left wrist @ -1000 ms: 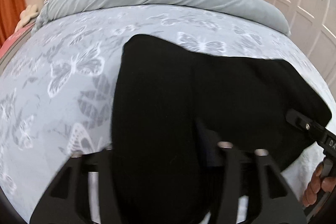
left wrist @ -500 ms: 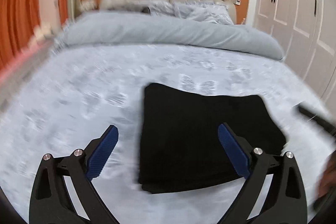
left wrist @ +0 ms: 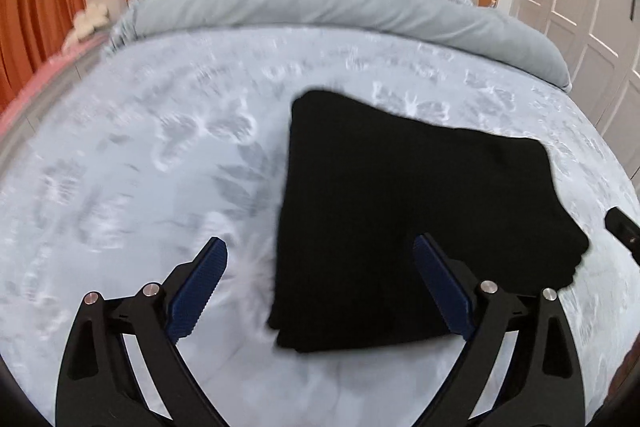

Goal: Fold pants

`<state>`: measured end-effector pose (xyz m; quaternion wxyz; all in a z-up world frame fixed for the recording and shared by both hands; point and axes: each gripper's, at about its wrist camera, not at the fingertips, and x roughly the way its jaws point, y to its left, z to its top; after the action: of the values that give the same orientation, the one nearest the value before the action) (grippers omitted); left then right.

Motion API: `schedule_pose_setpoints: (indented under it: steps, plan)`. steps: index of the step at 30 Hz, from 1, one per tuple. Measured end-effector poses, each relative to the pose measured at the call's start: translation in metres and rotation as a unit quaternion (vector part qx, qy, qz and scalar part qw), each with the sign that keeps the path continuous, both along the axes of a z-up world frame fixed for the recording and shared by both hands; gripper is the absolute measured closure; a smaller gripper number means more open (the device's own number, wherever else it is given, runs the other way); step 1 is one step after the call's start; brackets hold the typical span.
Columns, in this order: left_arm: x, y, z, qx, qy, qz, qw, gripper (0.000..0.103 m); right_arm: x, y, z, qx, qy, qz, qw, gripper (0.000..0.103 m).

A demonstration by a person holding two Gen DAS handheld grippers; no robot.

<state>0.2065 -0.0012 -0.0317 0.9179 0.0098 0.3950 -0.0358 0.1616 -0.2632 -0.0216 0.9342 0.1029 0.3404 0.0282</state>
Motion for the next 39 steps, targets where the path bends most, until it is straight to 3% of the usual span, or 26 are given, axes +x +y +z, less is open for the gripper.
schedule_pose_setpoints:
  steps: [4,7,11,13,14,19,22,26,39]
  plan:
    - [-0.053,0.004,0.031,0.055,-0.038,0.002,0.9978,0.009,-0.043,0.003,0.012,0.002,-0.012,-0.013,1.000,0.093]
    - [-0.082,0.010,0.039,0.061,-0.039,-0.004,0.9974,0.006,-0.072,0.011,0.008,-0.008,-0.008,-0.015,1.000,0.090]
    - [-0.120,0.017,0.025,0.064,-0.019,-0.015,0.9976,0.005,-0.104,0.017,-0.003,-0.001,-0.001,-0.020,1.000,0.080]
    - [-0.129,0.018,0.012,0.066,-0.009,-0.022,0.9975,0.005,-0.119,0.020,-0.011,-0.007,0.003,-0.025,1.000,0.066]
    - [-0.134,0.018,0.003,0.069,0.000,-0.027,0.9972,0.005,-0.124,0.021,-0.017,-0.013,0.002,-0.028,1.000,0.065]
    - [-0.130,0.021,-0.037,0.064,0.027,-0.023,0.9973,0.005,-0.121,0.023,-0.043,-0.025,0.037,-0.036,0.998,0.065]
    - [-0.124,0.022,-0.046,0.059,0.032,-0.023,0.9975,0.005,-0.116,0.026,-0.047,-0.041,0.037,-0.036,0.998,0.065]
    - [-0.124,0.024,-0.045,0.057,0.018,-0.021,0.9980,0.005,-0.115,0.029,-0.050,-0.035,0.037,-0.036,0.998,0.051]
    - [-0.132,0.026,-0.035,0.049,-0.008,-0.003,0.9988,0.005,-0.115,0.035,-0.048,-0.037,0.032,-0.031,0.998,0.050]
